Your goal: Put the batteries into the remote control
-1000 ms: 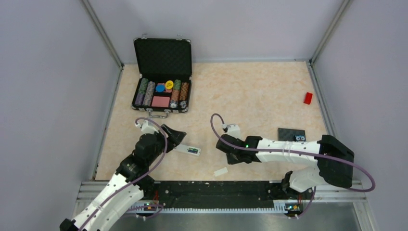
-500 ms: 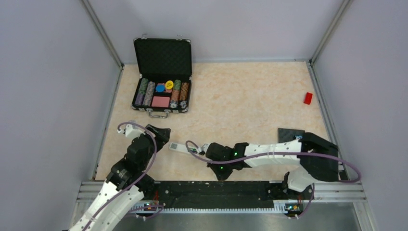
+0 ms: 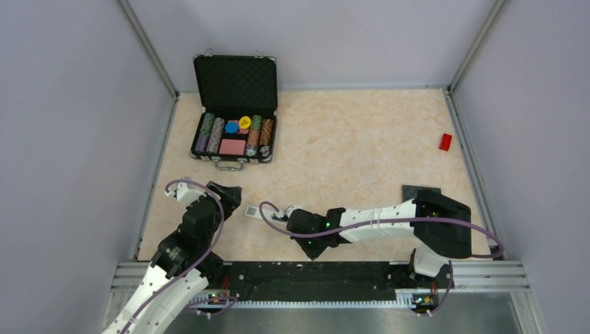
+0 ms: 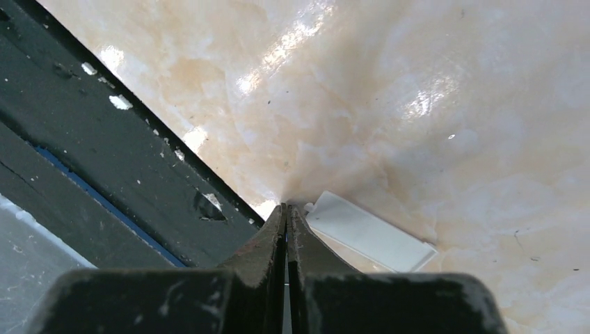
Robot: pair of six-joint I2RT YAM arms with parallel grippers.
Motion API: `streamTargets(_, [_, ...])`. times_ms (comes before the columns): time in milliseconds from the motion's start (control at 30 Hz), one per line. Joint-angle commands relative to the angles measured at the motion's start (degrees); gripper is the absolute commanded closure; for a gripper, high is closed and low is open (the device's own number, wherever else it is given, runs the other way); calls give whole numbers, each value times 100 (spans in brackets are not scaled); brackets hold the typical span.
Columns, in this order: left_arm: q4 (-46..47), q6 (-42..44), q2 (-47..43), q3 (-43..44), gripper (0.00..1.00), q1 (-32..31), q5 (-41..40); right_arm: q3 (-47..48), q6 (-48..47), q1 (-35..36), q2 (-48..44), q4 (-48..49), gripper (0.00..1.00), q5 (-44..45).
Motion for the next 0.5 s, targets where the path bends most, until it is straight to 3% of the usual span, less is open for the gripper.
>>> streamTargets(0, [-25,-35,-55,182,23,23,-109,0,156,-97,-26,-84,100,549])
streamTargets(467, [-59,-59,-150,158,23,21,-141,-254,-81,-872,-406,62,100,911])
